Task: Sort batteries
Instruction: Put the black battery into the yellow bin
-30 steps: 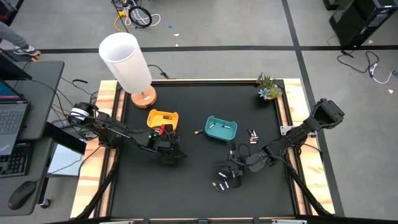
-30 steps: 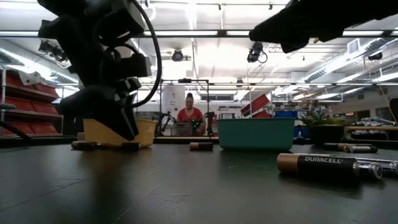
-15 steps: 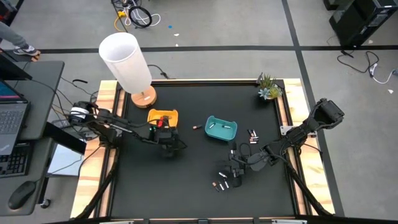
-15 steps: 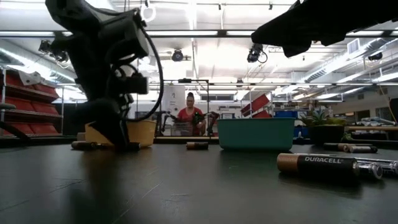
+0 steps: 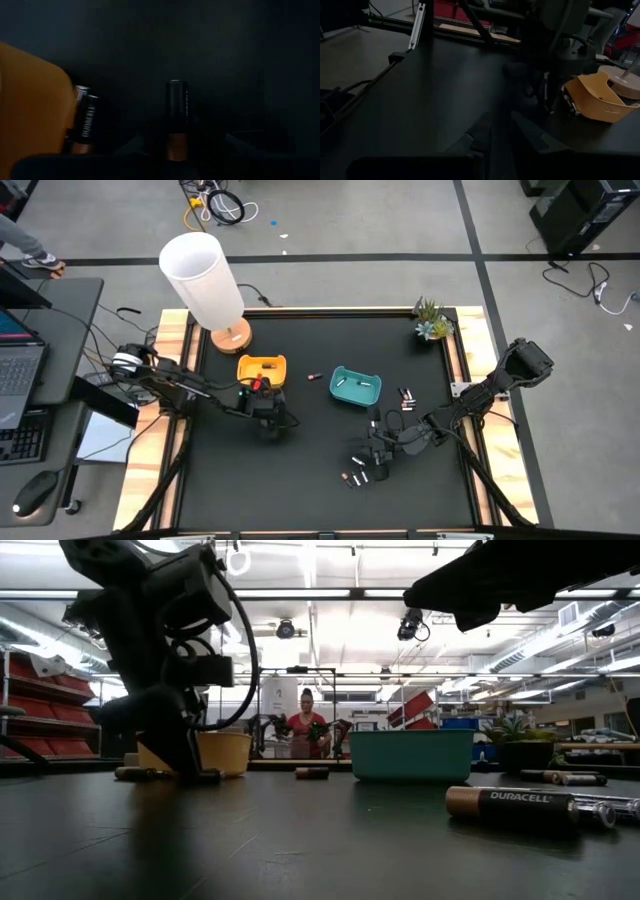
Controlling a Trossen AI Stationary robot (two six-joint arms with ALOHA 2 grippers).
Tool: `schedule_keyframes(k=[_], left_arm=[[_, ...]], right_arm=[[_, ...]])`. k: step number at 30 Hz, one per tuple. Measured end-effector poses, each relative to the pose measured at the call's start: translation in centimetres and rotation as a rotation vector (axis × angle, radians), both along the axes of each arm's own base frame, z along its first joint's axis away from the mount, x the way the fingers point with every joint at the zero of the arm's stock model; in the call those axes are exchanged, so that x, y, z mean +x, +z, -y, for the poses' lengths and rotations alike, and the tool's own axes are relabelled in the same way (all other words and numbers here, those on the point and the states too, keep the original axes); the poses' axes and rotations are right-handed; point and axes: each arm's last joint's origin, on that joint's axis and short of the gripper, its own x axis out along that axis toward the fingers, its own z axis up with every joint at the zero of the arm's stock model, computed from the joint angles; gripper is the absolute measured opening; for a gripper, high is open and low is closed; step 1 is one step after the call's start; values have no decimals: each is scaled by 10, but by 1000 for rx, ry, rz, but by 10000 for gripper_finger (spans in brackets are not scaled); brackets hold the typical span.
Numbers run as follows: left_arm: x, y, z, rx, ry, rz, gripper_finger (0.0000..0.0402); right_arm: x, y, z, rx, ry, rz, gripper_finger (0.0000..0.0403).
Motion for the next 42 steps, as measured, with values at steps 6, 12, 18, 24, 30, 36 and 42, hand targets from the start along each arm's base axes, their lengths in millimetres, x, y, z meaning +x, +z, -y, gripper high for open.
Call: schedule_keyframes(k=[6, 12, 18, 24, 30, 36, 42], left_arm=[[-1, 0, 0, -34, 50, 6, 55], [10, 15, 13, -57, 18, 17, 55], [31, 68, 30, 100, -9, 66, 55], [22, 105, 17, 397, 134, -40, 55], [4, 95, -20, 411, 196, -96, 55], [-11, 77, -62, 315, 203, -76, 55], [-21, 56, -99, 206, 249, -91, 55]], right_arm=[[-1, 1, -3, 2, 12, 13, 57], [-2, 1, -4, 0, 17, 15, 57], [-2, 1, -4, 0, 17, 13, 57], [-4, 2, -9, 3, 34, 19, 57], [-4, 2, -8, 26, -1, 21, 57], [-4, -3, -9, 20, -17, 7, 57], [6, -1, 14, -168, -141, 21, 57]])
